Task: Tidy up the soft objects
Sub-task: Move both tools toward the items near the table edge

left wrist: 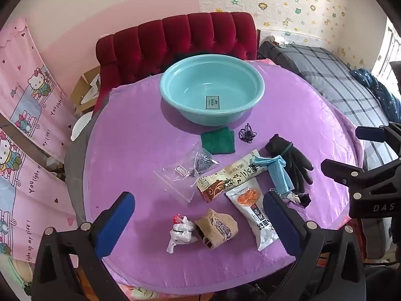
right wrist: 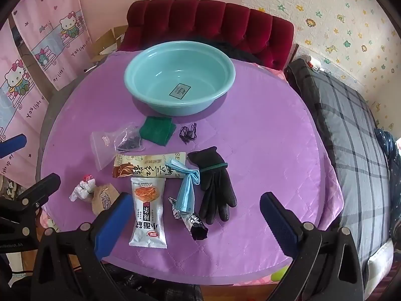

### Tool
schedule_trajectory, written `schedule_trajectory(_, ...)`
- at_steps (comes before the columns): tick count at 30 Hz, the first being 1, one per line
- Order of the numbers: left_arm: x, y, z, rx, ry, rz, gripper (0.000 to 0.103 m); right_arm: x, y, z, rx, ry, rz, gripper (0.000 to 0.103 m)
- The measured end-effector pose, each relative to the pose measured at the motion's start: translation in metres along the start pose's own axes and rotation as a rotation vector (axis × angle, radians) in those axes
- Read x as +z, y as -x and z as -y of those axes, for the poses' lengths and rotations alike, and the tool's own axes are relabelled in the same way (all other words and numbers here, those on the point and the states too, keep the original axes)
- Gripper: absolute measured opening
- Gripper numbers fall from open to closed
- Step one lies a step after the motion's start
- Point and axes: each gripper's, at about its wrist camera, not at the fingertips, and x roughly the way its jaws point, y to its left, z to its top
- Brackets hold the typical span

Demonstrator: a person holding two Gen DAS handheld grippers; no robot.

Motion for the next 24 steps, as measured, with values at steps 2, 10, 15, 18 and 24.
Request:
schedule_trajectory(2,-0.0002,-0.0001,-0.0001,0.003,0.000,-0.003,0.103,-0.0001,0.0011,-0.0007,-0.002,-0.001,0.001,0.103)
schedule_trajectory(10,0.0008,0.0021,0.0017,-0.007,-0.001,-0.004,0.103,-0.0001,0.0033,-0.0048,-0.005,-0.006,0.003,0.103)
schedule_trajectory(15,0.0014,0.0027,0.0035,-0.008,-0.005,-0.002,0.103,0.0028,0.0048,-0.0007,-0.002,-0.007,-0.002,0.103)
schedule_trajectory(18,0.0034,0.0026,0.0014,-0.006,-0.014,-0.003,0.103,0.0029,0.0061,0.0014,-0.001,-0.012,0.002,0.103)
schedule_trajectory(24,0.0050,0.0026,-0.0004,-0.012,-0.011,-0.003,0.103,0.0044,0.0072,0.0010,-0.002,-0.008,-0.001,0.103)
